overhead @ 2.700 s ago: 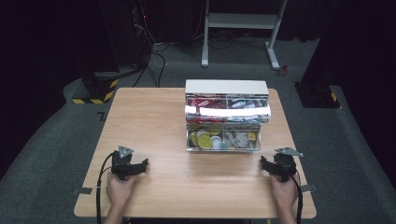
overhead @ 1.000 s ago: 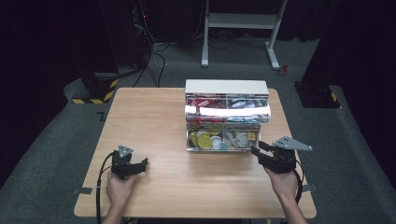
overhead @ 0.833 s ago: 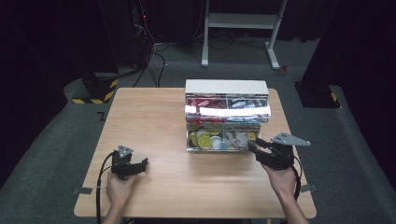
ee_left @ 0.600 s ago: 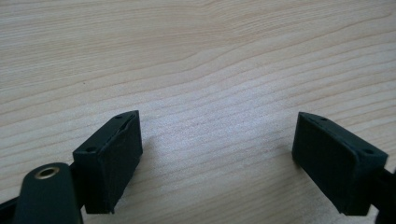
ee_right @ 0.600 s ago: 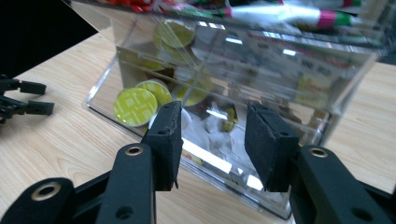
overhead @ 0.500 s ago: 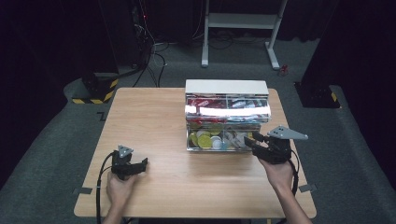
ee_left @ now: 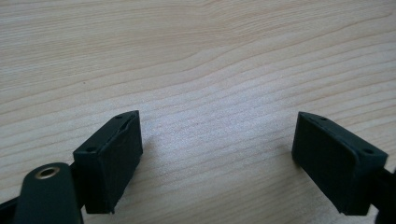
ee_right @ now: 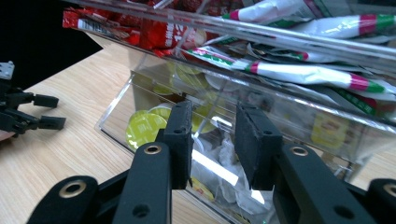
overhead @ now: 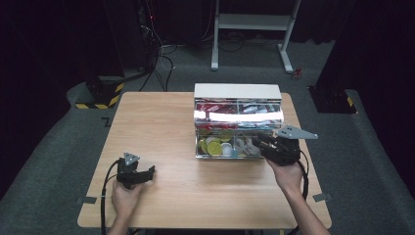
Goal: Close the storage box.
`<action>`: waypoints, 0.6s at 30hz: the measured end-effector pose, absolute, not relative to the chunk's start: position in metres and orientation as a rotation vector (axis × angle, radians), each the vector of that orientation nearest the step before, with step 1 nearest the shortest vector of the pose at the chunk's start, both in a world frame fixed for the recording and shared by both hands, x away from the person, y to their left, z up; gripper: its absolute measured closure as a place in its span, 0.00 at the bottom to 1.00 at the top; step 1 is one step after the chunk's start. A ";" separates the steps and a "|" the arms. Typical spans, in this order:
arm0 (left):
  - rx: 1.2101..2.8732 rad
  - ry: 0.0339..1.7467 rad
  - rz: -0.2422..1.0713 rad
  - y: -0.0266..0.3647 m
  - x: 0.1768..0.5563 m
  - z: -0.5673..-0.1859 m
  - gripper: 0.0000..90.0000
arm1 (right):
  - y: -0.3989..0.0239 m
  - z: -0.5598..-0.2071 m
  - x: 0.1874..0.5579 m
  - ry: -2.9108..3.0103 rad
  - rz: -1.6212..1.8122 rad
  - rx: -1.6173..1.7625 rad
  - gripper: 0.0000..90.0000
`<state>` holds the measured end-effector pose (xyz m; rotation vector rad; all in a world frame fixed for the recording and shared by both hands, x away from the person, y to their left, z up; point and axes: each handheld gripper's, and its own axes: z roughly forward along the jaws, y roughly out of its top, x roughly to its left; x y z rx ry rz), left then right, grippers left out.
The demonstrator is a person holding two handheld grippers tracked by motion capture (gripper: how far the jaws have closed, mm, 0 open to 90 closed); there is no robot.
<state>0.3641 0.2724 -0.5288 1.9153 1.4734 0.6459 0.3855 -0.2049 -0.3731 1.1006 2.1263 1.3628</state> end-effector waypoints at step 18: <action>1.914 1.473 0.644 0.273 0.364 -0.529 0.19 | -0.185 -0.353 0.397 2.165 1.349 1.062 0.80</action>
